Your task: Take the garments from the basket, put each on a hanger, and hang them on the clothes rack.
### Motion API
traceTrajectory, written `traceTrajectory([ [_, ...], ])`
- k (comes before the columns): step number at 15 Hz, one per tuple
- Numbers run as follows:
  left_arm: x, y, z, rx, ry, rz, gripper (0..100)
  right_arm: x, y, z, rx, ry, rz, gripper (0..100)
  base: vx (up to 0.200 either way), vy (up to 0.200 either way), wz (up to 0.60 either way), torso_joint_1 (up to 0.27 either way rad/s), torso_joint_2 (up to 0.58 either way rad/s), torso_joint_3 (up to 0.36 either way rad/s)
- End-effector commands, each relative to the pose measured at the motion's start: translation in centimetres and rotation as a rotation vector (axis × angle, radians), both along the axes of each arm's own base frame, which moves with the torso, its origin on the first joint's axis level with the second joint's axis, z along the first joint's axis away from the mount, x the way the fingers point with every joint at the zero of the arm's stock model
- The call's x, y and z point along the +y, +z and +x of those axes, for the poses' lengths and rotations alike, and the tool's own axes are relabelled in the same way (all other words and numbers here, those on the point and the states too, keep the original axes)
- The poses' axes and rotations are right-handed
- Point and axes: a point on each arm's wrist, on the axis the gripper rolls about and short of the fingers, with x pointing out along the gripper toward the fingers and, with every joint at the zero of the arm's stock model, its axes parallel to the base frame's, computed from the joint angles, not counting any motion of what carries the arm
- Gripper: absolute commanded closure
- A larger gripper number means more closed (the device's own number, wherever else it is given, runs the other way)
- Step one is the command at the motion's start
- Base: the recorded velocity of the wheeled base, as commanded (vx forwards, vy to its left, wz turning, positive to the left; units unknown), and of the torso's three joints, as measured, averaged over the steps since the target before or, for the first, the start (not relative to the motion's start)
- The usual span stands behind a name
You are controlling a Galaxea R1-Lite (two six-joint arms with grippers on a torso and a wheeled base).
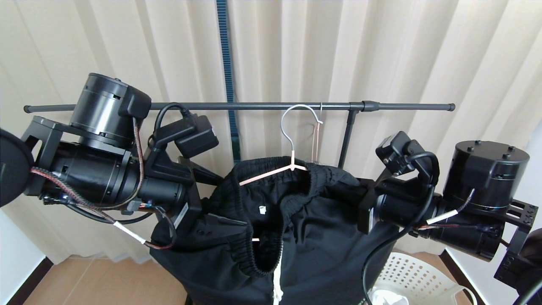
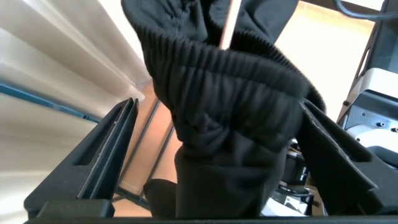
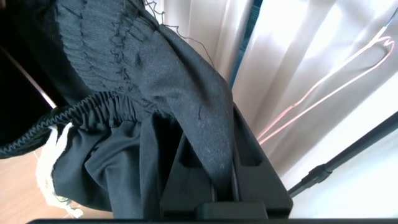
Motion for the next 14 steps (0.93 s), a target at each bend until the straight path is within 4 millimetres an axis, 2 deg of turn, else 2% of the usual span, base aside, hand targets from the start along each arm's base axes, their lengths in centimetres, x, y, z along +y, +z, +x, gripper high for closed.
traceTrajectory([
  [1, -0.42, -0.65, 0.72, 0.014, -0.001, 0.006, 0, -0.15, 0.31, -0.39, -0.009, 0.005, 0.006, 100, 0.000, 0.000, 0.00, 0.000, 0.00, 0.000],
  [9, -1.13, -0.81, 1.06, -0.010, -0.012, -0.011, 0, 0.22, 0.53, -1.10, -0.010, 0.045, 0.016, 100, 0.000, 0.000, 0.00, 0.000, 0.00, 0.000],
  [10, -1.10, -0.89, 0.99, -0.008, -0.013, -0.009, 100, 0.18, 0.62, -1.21, -0.012, 0.060, 0.020, 100, 0.000, 0.000, 0.00, 0.000, 0.00, 0.000],
  [14, -0.95, -1.13, 0.72, 0.002, -0.013, -0.004, 100, 0.18, 0.62, -1.15, -0.011, 0.060, 0.020, 100, 0.000, 0.000, 0.00, 0.000, 0.00, 0.000],
])
